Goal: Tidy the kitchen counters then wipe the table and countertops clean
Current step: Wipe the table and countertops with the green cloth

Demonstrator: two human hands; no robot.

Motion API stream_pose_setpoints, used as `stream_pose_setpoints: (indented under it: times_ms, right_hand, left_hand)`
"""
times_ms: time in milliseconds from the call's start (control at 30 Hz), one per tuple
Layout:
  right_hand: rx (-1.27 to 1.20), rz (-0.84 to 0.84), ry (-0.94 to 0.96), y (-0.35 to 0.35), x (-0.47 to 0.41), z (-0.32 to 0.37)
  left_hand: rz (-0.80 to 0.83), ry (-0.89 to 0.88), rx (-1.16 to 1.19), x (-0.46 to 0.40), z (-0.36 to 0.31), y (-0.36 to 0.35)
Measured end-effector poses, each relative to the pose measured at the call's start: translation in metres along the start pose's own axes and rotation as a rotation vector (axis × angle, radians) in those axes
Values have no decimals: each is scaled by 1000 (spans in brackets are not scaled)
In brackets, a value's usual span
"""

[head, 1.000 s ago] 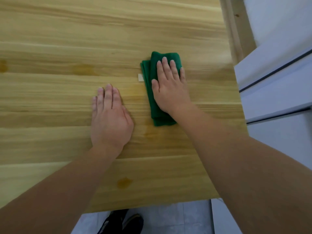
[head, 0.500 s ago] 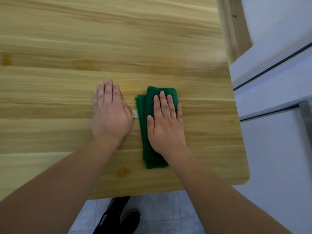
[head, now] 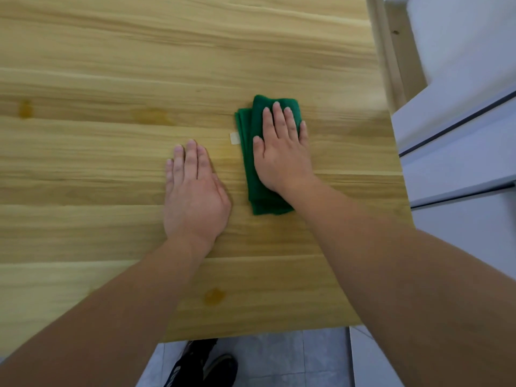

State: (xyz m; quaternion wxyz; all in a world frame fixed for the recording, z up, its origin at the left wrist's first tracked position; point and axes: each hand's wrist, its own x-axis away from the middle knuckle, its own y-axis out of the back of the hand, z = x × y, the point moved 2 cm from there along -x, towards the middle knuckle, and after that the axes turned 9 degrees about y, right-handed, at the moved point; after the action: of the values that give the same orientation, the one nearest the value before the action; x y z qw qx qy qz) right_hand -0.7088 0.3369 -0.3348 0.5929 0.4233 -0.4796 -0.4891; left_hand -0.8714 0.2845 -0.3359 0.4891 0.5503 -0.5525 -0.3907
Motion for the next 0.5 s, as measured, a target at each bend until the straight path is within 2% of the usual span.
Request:
stream_pose_setpoints:
  times_ms: [233, 500]
  right_hand:
    - [-3, -27, 37, -1, 2, 5]
    - [-58, -61, 73, -21, 102, 37]
  left_hand:
    - [1, -9, -1, 0, 2, 1]
    - [8, 2, -13, 3, 0, 2]
